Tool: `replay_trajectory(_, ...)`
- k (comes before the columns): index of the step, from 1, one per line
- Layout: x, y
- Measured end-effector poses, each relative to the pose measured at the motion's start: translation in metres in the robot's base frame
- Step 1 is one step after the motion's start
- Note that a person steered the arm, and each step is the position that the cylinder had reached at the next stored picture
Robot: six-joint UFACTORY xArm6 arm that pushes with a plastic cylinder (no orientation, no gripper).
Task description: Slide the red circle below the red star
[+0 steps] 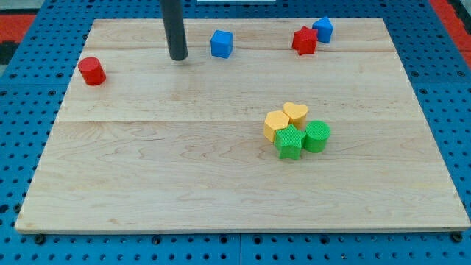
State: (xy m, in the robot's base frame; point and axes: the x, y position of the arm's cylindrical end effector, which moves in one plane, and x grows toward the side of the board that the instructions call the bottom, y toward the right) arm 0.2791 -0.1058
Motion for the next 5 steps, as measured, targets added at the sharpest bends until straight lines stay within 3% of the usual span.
replay_trajectory(1,-0.025,0.089)
replay_trajectory(2,-0.004,0.169)
replay_trajectory(3,0.026,0.101)
replay_trajectory(4,0.085,-0.013)
replay_trajectory(5,0.108,-0.136)
